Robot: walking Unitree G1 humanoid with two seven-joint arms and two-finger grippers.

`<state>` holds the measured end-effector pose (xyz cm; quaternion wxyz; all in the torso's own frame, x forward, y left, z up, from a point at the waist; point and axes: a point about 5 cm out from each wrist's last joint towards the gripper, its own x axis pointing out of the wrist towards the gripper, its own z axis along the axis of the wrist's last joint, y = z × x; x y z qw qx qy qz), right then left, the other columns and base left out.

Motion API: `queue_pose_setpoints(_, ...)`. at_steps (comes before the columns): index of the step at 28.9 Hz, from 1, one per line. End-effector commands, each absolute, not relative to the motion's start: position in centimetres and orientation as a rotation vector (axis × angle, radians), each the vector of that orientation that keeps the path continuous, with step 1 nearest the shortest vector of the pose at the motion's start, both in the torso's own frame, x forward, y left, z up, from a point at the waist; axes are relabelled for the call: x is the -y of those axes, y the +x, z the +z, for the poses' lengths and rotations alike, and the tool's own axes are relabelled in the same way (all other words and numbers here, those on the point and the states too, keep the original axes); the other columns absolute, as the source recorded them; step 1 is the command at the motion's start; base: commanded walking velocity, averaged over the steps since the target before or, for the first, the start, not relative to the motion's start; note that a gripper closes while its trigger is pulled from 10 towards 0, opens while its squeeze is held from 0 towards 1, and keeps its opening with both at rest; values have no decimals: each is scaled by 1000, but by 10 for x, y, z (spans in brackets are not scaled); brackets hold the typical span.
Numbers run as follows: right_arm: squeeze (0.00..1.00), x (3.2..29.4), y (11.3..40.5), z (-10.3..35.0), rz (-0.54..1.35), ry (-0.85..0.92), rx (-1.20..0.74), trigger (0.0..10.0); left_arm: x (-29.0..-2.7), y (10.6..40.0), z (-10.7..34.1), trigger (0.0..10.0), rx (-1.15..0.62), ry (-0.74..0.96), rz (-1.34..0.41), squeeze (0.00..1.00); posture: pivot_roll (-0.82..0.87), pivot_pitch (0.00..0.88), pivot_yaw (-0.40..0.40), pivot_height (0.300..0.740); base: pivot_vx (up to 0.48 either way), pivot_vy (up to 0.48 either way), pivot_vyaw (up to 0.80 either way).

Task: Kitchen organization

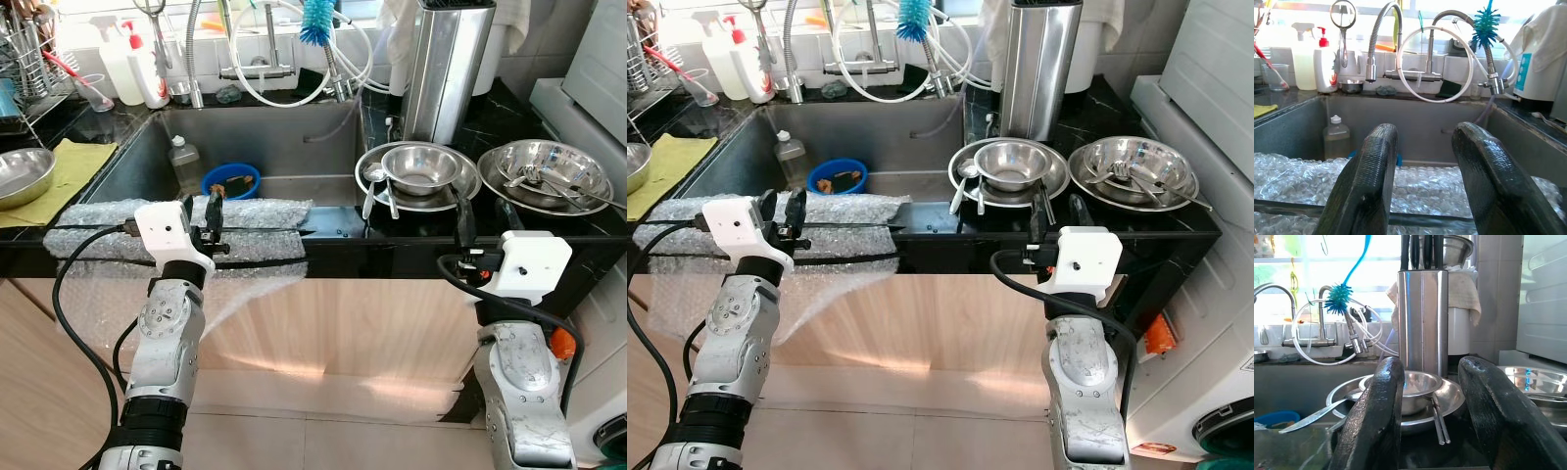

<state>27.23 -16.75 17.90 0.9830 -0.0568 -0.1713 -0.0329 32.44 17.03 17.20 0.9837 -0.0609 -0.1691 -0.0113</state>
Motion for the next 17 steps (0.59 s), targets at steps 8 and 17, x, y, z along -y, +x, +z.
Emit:
queue_pose_setpoints(8,0,157,279,178,-37,-87,320,10000,-170,328,173,10000,336,-110,-17,0,-40,21,87,740,0,0,0)
queue_pose_setpoints(17,0,148,282,177,-9,-73,308,10000,-173,329,173,10000,332,-104,2,0,-36,37,90,740,267,0,0)
